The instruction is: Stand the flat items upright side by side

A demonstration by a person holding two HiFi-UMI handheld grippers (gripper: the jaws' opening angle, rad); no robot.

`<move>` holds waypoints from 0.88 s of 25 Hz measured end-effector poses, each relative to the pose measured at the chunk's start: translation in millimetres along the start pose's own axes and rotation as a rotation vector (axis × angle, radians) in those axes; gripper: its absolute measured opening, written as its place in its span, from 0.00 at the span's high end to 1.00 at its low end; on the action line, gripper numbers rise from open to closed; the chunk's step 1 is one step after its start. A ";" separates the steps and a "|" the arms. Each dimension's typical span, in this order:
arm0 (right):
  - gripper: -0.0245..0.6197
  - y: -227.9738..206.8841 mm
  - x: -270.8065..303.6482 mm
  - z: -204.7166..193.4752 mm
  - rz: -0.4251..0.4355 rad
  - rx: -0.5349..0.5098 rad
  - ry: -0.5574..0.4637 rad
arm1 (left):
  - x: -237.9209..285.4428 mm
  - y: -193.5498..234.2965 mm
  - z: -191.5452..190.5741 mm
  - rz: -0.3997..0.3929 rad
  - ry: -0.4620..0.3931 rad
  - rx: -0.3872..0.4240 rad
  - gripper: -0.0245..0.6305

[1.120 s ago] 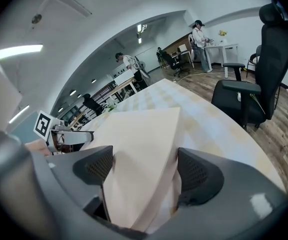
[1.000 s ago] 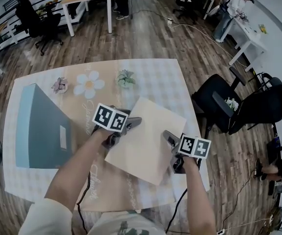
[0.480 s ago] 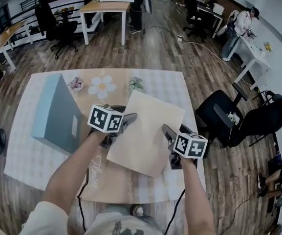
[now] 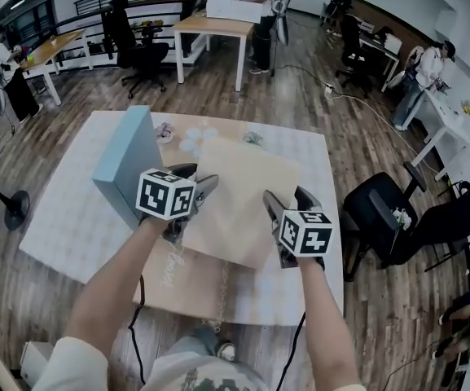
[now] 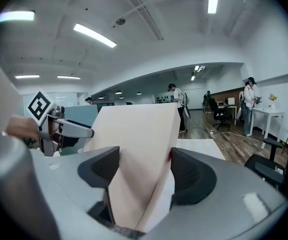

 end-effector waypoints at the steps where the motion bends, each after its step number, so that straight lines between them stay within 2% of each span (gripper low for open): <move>1: 0.46 5.5 -2.4 1.6 0.007 -0.020 -0.011 | -7.8 -1.3 1.3 0.021 -0.008 0.006 0.56; 6: 0.48 28.4 -18.0 2.8 0.038 -0.108 -0.059 | -42.2 -11.8 0.8 0.105 -0.035 0.032 0.56; 13: 0.52 48.9 -48.2 -11.7 0.097 -0.175 -0.069 | -82.4 -37.8 -21.0 0.194 -0.029 0.007 0.56; 22: 0.53 64.0 -82.9 -28.4 0.158 -0.261 -0.065 | -118.1 -68.8 -40.2 0.271 -0.009 -0.010 0.56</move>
Point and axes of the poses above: the fingertips, and each gripper's own axes: x forward along the fingers, y to its left, z out of its top, the point moved 9 cm from there along -x, backward along the fingers, and after that the axes turned 13 degrees about x, right-handed, at the moved point
